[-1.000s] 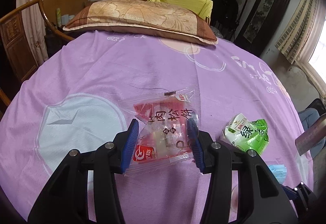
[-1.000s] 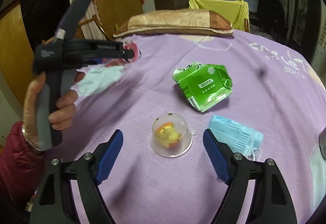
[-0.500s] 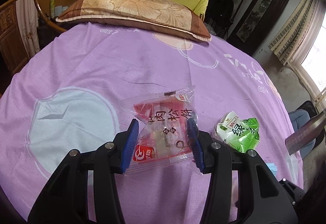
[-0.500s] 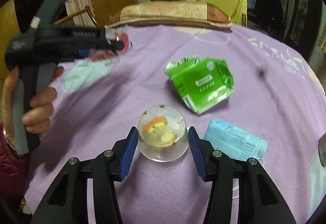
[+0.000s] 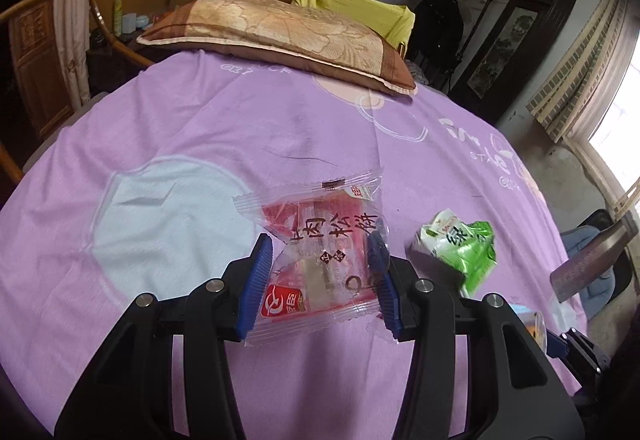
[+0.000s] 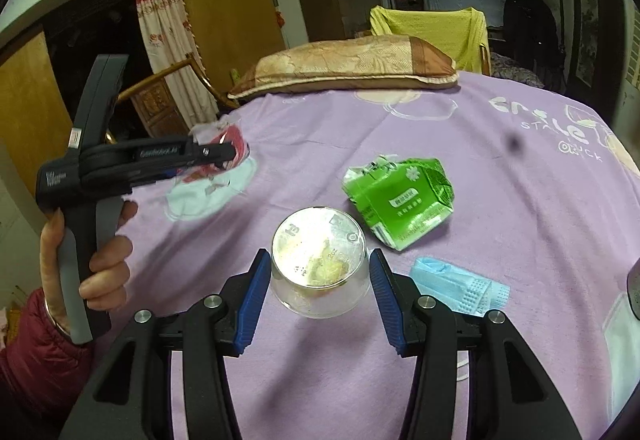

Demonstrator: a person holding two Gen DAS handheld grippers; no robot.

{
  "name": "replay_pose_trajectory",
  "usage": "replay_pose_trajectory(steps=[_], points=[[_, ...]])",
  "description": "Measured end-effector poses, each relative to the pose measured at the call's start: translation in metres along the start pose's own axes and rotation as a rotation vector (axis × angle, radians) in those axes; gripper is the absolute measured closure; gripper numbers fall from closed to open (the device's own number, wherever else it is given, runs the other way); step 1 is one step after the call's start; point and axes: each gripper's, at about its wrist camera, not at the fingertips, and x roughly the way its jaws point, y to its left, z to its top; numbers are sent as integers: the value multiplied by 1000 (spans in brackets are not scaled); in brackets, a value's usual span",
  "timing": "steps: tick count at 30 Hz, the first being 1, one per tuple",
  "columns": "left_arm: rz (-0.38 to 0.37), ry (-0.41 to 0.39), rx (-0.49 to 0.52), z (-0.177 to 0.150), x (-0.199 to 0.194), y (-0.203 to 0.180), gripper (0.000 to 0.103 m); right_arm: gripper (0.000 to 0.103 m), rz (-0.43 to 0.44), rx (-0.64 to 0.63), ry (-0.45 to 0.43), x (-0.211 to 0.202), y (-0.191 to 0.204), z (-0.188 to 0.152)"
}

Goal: Collect trash
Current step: 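Carry the pastry packet and clear cup to the red wastebasket and release both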

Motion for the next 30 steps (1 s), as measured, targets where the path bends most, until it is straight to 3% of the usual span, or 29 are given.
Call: replay_pose_trajectory(steps=[18, 25, 30], points=[[158, -203, -73, -74, -188, 29, 54, 52, 189, -28, -163, -76, 51, -21], [243, -246, -180, -136, -252, 77, 54, 52, 241, -82, -182, -99, 87, -37], [323, -223, -323, -191, -280, 141, 54, 52, 264, -120, -170, -104, 112, -45]])
